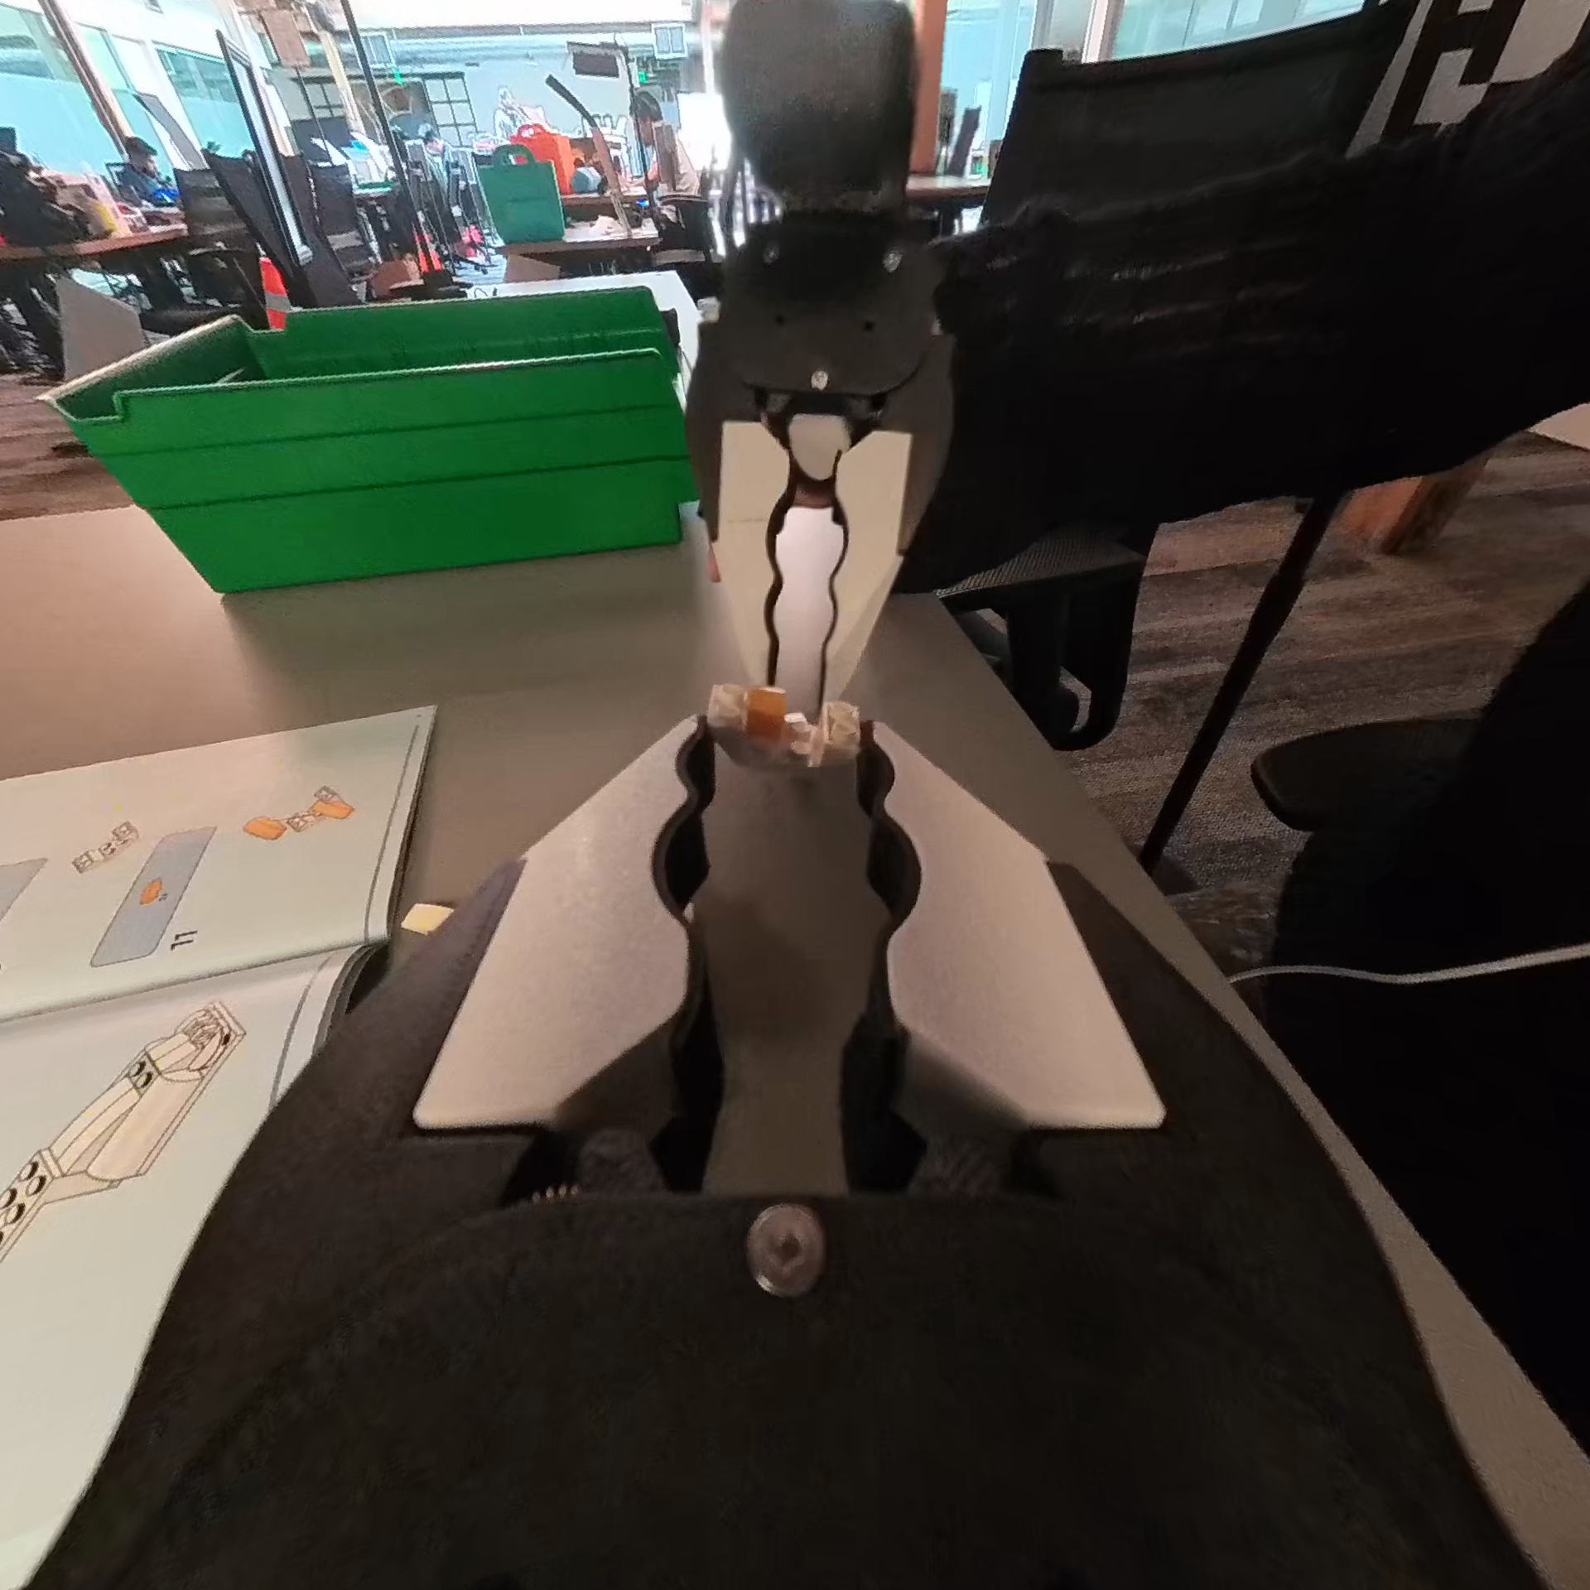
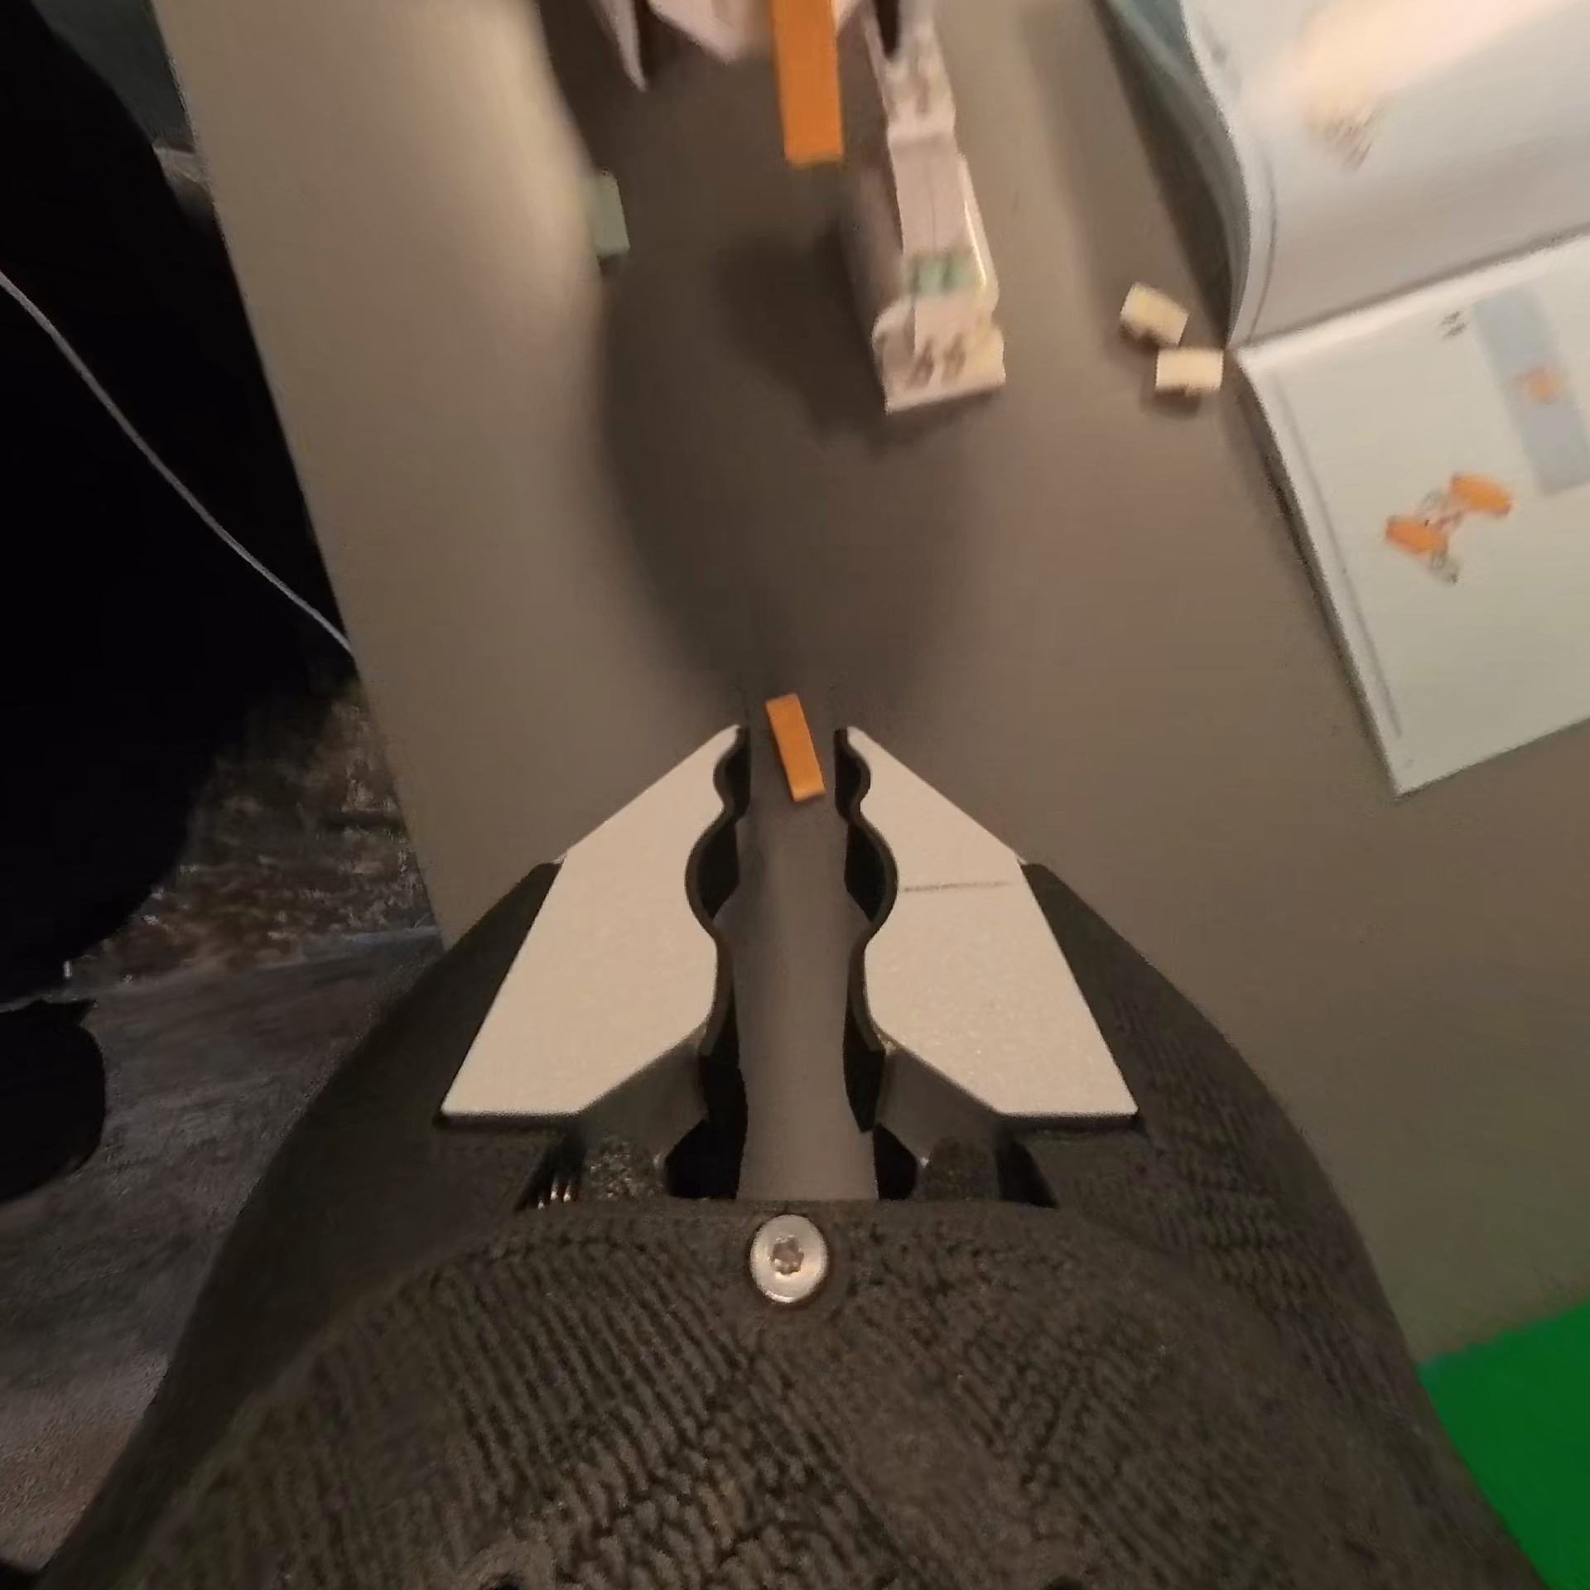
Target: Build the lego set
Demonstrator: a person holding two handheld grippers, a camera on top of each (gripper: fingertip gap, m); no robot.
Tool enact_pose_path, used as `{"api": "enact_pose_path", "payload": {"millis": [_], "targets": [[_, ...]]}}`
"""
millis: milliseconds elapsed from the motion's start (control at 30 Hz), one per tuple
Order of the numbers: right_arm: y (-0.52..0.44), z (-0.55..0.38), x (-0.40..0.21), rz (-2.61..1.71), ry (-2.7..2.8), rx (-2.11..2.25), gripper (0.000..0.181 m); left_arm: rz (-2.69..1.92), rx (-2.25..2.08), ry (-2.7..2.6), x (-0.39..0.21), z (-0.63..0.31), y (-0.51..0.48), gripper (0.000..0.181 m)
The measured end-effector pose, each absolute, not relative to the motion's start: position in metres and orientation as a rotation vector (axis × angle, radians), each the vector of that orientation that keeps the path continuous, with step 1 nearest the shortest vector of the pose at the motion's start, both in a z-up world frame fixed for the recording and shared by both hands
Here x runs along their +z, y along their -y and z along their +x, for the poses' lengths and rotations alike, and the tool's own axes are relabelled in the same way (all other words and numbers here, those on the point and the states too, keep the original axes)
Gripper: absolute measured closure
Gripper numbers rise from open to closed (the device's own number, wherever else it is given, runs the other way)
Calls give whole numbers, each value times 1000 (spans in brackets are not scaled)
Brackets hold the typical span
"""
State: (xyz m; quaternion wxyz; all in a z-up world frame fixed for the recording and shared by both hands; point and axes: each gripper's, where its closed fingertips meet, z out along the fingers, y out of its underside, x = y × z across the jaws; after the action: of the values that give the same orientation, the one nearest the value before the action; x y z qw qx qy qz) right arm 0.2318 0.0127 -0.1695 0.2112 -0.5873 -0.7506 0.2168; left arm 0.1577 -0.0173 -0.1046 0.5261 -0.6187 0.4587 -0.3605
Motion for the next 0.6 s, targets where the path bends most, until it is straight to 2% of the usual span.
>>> {"api": "enact_pose_path", "payload": {"millis": [267,600], "targets": [[-17,240,-179,-1710,2027,740,164,-1484,-894,-1088,-104,157,18,149],[-20,223,-167,-1759,1845,841,175,-1494,-900,-1072,-104,156,16,149]]}}
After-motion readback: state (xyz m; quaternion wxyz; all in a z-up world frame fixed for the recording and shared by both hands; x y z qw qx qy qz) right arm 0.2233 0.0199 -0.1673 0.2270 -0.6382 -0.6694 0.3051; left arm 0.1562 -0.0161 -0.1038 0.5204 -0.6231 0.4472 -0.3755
